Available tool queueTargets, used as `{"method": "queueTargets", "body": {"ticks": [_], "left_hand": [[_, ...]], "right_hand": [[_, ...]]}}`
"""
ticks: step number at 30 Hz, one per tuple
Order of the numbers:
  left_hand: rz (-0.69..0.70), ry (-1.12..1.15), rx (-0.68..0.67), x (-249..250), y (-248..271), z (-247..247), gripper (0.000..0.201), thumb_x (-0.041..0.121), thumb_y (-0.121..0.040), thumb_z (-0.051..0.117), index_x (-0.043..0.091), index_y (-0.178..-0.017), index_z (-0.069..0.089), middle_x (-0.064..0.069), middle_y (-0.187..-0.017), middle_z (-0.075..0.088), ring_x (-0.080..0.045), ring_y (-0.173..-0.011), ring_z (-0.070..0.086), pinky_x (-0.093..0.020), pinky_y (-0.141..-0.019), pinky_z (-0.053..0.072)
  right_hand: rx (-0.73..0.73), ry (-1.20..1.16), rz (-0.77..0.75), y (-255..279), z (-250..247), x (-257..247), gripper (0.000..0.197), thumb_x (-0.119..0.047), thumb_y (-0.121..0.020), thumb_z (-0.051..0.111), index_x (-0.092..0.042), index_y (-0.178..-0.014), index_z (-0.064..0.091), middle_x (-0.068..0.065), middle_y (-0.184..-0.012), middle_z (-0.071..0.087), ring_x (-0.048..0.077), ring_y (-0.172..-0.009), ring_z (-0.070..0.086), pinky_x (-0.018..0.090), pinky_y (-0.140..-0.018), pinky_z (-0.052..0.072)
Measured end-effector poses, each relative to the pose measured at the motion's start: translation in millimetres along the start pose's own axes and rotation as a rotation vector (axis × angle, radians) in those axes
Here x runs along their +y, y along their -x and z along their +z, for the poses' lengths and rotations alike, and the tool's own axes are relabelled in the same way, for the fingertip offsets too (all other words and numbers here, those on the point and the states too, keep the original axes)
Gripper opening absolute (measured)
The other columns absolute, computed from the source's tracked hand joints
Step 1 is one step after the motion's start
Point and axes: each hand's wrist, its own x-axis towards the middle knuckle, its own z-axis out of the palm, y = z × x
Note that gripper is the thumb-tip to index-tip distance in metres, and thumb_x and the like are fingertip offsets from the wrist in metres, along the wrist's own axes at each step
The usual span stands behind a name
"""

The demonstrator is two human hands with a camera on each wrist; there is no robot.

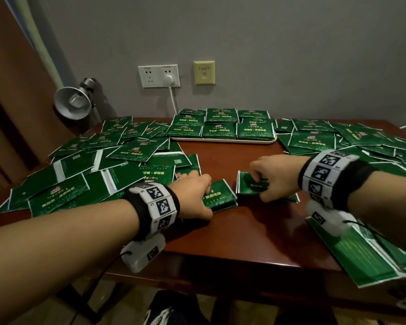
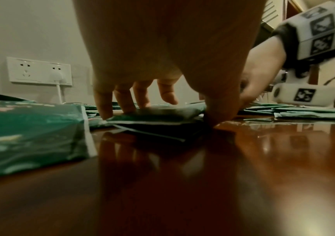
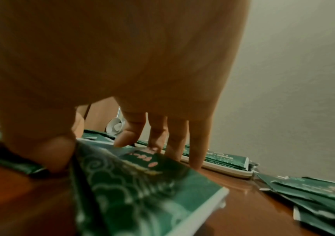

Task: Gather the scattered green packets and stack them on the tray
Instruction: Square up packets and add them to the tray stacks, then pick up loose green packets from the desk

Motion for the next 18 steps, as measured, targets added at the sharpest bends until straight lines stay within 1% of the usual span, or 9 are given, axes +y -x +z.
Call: {"method": "queueTargets", "body": {"ticks": [3,5,7,10,12,14,16,18], "left_hand": [[0.085,-0.031,-0.085,2.5,5.1,0.0,0.049,0.057,-0.067,0.075,0.029,-0.095,0.046,0.001,-0.106,0.041,-0.020,-0.102,0.040,-0.035,-0.085,0.043],[0.147,-0.046,-0.132,5.4,11.4,0.8,0.046,0.058,-0.069,0.075,0.027,-0.091,0.049,0.001,-0.107,0.039,-0.020,-0.104,0.038,-0.036,-0.089,0.042],[0.207,-0.036,-0.177,7.8,20.6,0.9,0.037,0.051,-0.072,0.074,0.024,-0.084,0.051,0.001,-0.107,0.037,-0.021,-0.105,0.037,-0.037,-0.090,0.042],[0.236,-0.039,-0.233,10.5,31.7,0.4,0.028,0.039,-0.075,0.071,0.021,-0.080,0.050,-0.001,-0.105,0.037,-0.023,-0.102,0.038,-0.038,-0.086,0.045],[0.233,-0.090,-0.224,13.3,34.8,1.0,0.028,0.038,-0.073,0.071,0.022,-0.082,0.050,-0.002,-0.104,0.038,-0.024,-0.099,0.039,-0.042,-0.083,0.048],[0.239,-0.143,-0.196,15.8,35.2,1.9,0.031,0.039,-0.072,0.071,0.022,-0.085,0.048,-0.003,-0.105,0.039,-0.024,-0.099,0.040,-0.042,-0.081,0.050],[0.255,-0.167,-0.151,15.4,33.0,0.9,0.031,0.038,-0.072,0.070,0.023,-0.089,0.049,-0.003,-0.104,0.039,-0.024,-0.097,0.044,-0.040,-0.080,0.051],[0.261,-0.164,-0.090,11.6,27.9,-3.6,0.032,0.037,-0.073,0.070,0.020,-0.093,0.053,-0.002,-0.102,0.039,-0.022,-0.090,0.049,-0.036,-0.076,0.052]], "right_hand": [[0.056,-0.034,0.006,-6.3,-13.6,8.2,0.039,-0.048,-0.070,0.071,-0.027,-0.094,0.048,-0.005,-0.092,0.053,0.015,-0.078,0.054,0.036,-0.069,0.052],[0.094,-0.046,0.009,-13.2,-21.6,11.9,0.038,-0.046,-0.071,0.072,-0.026,-0.094,0.048,-0.004,-0.089,0.054,0.018,-0.077,0.054,0.036,-0.069,0.052],[0.116,-0.057,0.008,-20.0,-26.4,12.8,0.038,-0.044,-0.072,0.072,-0.025,-0.096,0.050,-0.003,-0.089,0.055,0.019,-0.077,0.055,0.036,-0.068,0.051],[0.114,-0.063,-0.010,-28.2,-27.5,9.8,0.039,-0.044,-0.073,0.073,-0.025,-0.098,0.050,-0.002,-0.091,0.057,0.019,-0.078,0.055,0.034,-0.067,0.050],[0.112,-0.065,-0.018,-31.5,-26.8,6.6,0.039,-0.044,-0.073,0.072,-0.025,-0.099,0.050,-0.002,-0.093,0.057,0.019,-0.080,0.055,0.034,-0.068,0.049],[0.119,-0.063,-0.030,-33.1,-27.6,3.6,0.040,-0.044,-0.073,0.072,-0.025,-0.100,0.050,-0.002,-0.093,0.056,0.019,-0.080,0.055,0.034,-0.068,0.050],[0.127,-0.063,-0.039,-33.5,-29.3,0.7,0.040,-0.044,-0.073,0.072,-0.024,-0.100,0.050,-0.002,-0.092,0.056,0.019,-0.080,0.055,0.034,-0.068,0.050],[0.142,-0.071,-0.043,-32.8,-32.0,-1.1,0.040,-0.044,-0.073,0.072,-0.024,-0.100,0.051,-0.002,-0.092,0.056,0.019,-0.080,0.055,0.033,-0.068,0.050]]}}
